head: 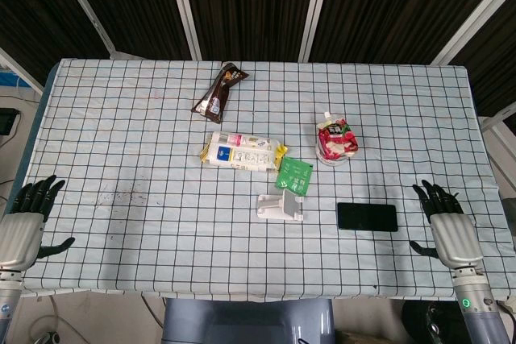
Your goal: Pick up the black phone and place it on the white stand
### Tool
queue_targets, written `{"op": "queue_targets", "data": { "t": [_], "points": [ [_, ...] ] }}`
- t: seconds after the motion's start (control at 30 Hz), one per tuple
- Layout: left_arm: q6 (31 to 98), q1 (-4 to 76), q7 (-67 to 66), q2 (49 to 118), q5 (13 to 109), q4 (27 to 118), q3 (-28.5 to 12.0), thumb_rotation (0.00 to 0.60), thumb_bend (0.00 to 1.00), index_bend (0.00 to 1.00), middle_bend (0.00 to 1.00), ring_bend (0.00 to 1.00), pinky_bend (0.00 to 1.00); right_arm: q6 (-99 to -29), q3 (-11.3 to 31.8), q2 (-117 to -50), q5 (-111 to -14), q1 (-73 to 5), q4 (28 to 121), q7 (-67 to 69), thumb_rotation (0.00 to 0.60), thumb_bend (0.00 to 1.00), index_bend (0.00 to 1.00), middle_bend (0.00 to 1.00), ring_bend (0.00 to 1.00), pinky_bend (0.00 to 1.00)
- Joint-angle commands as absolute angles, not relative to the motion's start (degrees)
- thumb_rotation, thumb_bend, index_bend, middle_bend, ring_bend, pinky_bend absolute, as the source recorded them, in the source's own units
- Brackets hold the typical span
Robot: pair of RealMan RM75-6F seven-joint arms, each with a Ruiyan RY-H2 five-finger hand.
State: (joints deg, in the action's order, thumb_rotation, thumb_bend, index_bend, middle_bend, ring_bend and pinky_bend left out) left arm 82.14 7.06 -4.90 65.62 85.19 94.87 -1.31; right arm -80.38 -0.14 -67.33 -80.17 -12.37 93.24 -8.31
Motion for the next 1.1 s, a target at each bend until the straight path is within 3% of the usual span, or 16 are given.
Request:
{"op": "queue_targets", "data": {
  "t": [0.03,0.27,0.5,0.73,0.93,1.1],
  "points": [
    [82.3,7.0,-4.6,65.5,85.4,94.9,-1.2,0.6,0.0,0.0,0.0,0.0,0.0,-80.8,0.0,-67.2,-80.9,-12.1,93.3,-8.3,0.6,0.12,0.0,0.0,0.0,0.14],
    [82.2,7.1,-4.8,65.5,85.6,94.8,-1.2,0.6,0.0,0.0,0.0,0.0,0.0,-78.3,-0.1,-66.1,-81.3,-12.7,95.7,-9.0,0.6,0.1,0.0,0.0,0.0,0.14],
    [82.4,6.9,-4.7,65.6,85.8,94.7,-1.1,0.6,0.0,0.0,0.0,0.0,0.0,-69.8,0.9,-64.1,-78.2,-17.0,104.9,-12.9,0.6,0.09,0.0,0.0,0.0,0.14],
    [82.6,6.9,-4.4,65.4,86.1,94.6,-1.1,0.6,0.0,0.0,0.0,0.0,0.0,-62.0,2.9,-66.7,-70.3,-22.4,107.6,-23.1,0.6,0.14,0.0,0.01,0.0,0.14],
    [82.4,7.0,-4.2,65.4,86.1,94.3,-1.0,0.6,0.0,0.0,0.0,0.0,0.0,-61.3,4.3,-71.3,-65.7,-24.6,105.5,-27.9,0.6,0.16,0.1,0.1,0.0,0.14],
    [82.7,7.2,-4.4,65.5,87.2,93.8,-0.9,0.6,0.0,0.0,0.0,0.0,0.0,-61.5,4.0,-74.1,-63.5,-25.0,102.6,-29.3,0.6,0.16,0.12,0.11,0.0,0.14]
  ]
}}
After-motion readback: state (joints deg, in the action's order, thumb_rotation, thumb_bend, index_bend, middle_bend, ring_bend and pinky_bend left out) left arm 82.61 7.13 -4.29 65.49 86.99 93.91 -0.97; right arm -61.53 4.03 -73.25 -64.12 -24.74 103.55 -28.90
